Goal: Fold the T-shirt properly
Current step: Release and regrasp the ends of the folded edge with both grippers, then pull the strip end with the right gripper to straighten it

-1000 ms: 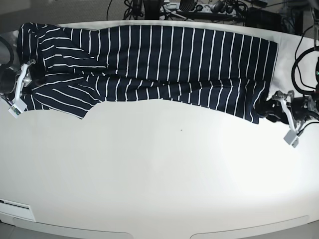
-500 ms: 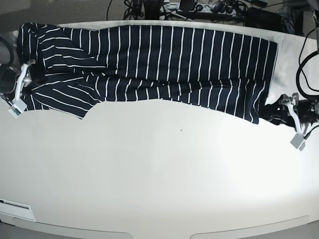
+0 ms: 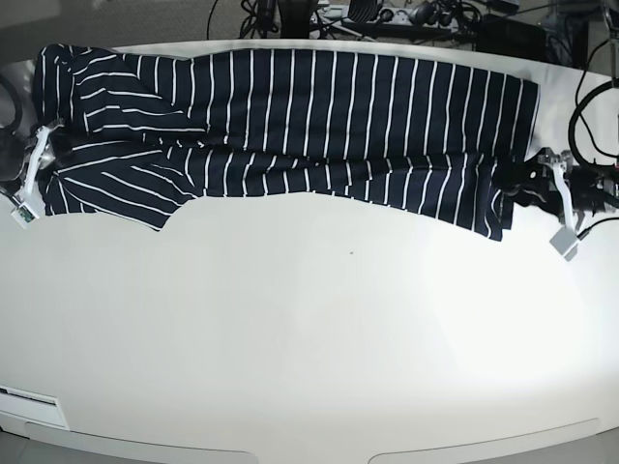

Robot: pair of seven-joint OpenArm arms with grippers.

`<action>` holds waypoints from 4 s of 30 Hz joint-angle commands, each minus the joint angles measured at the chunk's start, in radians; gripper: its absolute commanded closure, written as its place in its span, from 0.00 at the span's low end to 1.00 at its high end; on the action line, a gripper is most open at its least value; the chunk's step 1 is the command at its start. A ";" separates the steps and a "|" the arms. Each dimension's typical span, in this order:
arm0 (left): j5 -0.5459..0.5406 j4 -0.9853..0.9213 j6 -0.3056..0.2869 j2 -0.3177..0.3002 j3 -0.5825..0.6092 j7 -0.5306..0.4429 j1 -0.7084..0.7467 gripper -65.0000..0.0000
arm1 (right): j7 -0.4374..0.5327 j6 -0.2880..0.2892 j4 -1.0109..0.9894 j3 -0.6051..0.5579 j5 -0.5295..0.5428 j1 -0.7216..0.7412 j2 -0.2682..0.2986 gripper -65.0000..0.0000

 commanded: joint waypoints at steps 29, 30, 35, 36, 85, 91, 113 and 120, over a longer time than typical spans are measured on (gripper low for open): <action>-0.018 0.011 -0.009 -0.023 -0.012 0.000 0.031 0.49 | 0.349 -0.074 0.011 0.016 -0.271 0.042 -0.159 0.44; -0.018 0.011 -0.009 -0.023 -0.012 0.000 0.031 0.49 | 0.371 -0.095 0.011 0.016 -0.323 0.042 -0.174 0.44; -0.018 0.011 -0.009 -0.023 -0.012 0.000 0.031 0.49 | 0.395 -0.158 0.011 0.016 -0.459 0.042 -0.217 0.44; -0.018 0.011 -0.009 -0.023 -0.012 0.000 0.031 0.49 | 0.394 -0.158 0.011 0.016 -0.468 0.039 -0.221 0.44; -0.018 0.011 -0.009 -0.023 -0.012 -0.031 0.028 0.49 | -0.203 0.097 0.293 0.022 0.216 -0.137 0.003 1.00; -0.018 0.011 -0.009 -0.023 -0.012 -0.035 0.028 0.49 | -0.197 0.097 0.293 0.022 0.206 -0.136 0.037 1.00; -0.018 0.011 -0.009 -0.023 -0.012 -0.046 0.029 0.49 | 0.140 0.080 0.435 0.023 0.050 -0.134 0.045 0.35; -0.018 0.011 -0.009 -0.023 -0.012 -0.060 0.029 0.49 | 0.146 0.084 0.425 0.021 -0.004 -0.139 0.023 0.35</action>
